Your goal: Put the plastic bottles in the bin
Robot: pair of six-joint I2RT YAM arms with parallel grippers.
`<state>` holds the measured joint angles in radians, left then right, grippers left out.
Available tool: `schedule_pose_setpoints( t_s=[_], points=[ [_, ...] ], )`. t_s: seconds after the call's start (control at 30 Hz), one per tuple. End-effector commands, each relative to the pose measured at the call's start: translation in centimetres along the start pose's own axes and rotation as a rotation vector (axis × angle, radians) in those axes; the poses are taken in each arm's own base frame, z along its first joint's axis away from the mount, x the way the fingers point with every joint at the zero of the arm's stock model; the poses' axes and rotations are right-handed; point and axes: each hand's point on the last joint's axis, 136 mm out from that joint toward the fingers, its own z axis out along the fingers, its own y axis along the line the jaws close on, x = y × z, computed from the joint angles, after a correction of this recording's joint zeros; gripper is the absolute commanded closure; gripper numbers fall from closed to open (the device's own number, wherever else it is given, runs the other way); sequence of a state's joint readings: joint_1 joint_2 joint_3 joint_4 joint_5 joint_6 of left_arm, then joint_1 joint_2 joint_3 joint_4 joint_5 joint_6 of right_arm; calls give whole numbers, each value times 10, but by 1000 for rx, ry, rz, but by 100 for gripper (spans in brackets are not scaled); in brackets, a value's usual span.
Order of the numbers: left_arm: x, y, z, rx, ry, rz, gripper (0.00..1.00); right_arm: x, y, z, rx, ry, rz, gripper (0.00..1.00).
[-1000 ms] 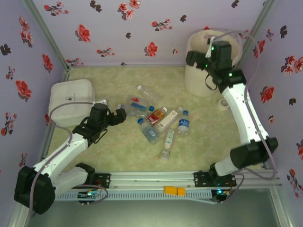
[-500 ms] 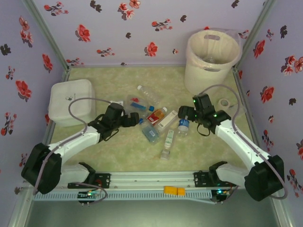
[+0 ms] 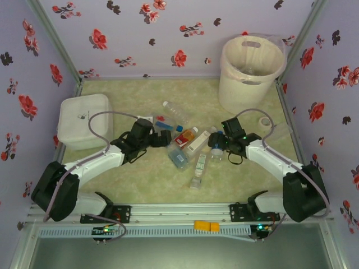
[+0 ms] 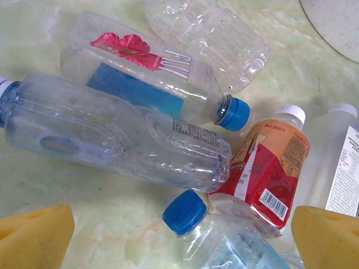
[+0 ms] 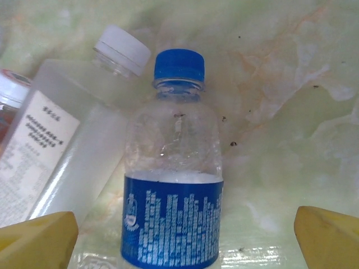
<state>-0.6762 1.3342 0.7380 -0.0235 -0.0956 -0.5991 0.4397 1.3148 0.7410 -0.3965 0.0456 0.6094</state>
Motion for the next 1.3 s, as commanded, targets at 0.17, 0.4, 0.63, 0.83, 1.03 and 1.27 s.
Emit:
schedule_pose_setpoints(
  t_s=[0.17,0.4,0.63,0.83,1.03,1.27],
  points=[
    [-11,-2,-2,-29,-18,-13,0,13,-13,30,61,21,45,17],
    [-25,-11,2,-25,-23,-25,0,25,-32,38,101,1,74,30],
    [-41,-21,9,-11,-55,-59,0,21,-34,23,103,-32,50,50],
    [-52,-28,11,5,-80,-67,0,-1,-22,-15,30,-137,-8,56],
    [-56,-24,7,-5,-104,-79,0,-47,12,-79,-105,-285,-78,59],
    [-52,-10,-10,-27,-151,-90,0,-127,58,-177,-248,-519,-172,59]
  ],
)
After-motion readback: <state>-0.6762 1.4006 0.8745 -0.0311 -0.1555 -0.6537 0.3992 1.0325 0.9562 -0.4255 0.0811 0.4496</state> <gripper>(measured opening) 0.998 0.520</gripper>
